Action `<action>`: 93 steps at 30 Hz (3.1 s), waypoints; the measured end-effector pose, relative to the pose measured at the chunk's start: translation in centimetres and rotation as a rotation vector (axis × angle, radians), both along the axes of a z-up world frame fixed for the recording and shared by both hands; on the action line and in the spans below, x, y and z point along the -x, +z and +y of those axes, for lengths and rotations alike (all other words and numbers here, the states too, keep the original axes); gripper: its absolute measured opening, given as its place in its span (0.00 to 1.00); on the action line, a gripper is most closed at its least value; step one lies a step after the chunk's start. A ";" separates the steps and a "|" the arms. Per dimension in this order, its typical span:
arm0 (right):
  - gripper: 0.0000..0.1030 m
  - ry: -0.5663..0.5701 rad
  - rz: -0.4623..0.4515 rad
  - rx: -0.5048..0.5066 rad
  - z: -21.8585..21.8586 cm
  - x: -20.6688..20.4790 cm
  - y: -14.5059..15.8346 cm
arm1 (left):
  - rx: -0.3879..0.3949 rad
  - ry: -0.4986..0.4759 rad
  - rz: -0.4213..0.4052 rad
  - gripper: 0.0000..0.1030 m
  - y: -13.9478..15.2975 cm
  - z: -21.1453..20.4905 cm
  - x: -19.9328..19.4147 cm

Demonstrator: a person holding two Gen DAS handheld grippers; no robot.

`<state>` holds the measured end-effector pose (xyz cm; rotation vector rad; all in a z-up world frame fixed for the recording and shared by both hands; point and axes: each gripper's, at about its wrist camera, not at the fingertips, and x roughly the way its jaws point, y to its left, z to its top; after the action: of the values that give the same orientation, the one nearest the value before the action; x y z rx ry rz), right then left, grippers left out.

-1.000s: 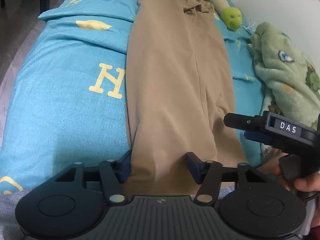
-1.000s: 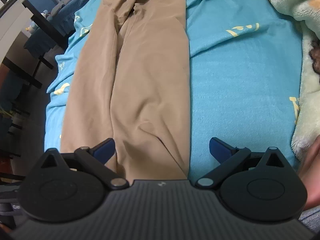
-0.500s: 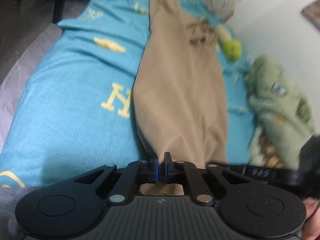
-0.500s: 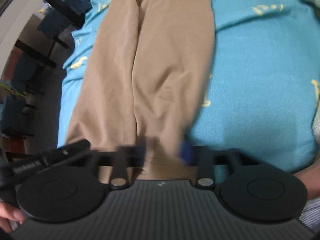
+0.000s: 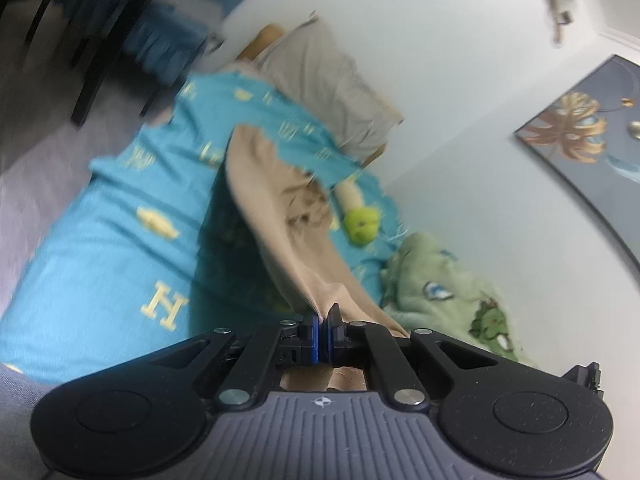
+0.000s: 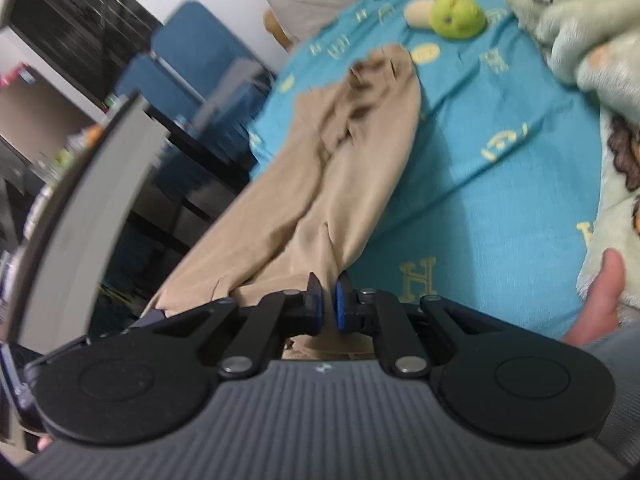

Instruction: Fold clothes

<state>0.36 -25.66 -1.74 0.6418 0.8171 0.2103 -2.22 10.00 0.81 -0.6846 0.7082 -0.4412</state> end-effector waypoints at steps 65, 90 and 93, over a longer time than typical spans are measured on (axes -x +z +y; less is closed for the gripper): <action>0.27 -0.090 0.074 0.385 0.1 -20.0 -10.5 | -0.646 0.008 -0.140 0.54 -9.8 -8.0 -20.1; 0.88 -0.107 -0.300 0.492 3.3 -6.6 -1.5 | -0.614 0.084 -0.312 1.00 -3.5 -7.3 -5.8; 0.88 -0.102 -0.297 0.501 3.6 -7.0 -1.7 | -0.609 0.083 -0.295 1.00 -4.2 -7.3 -6.5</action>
<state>7.39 -22.09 -3.46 0.1716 0.5181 0.0019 4.28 2.72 -3.35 -0.0696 0.4926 -0.2220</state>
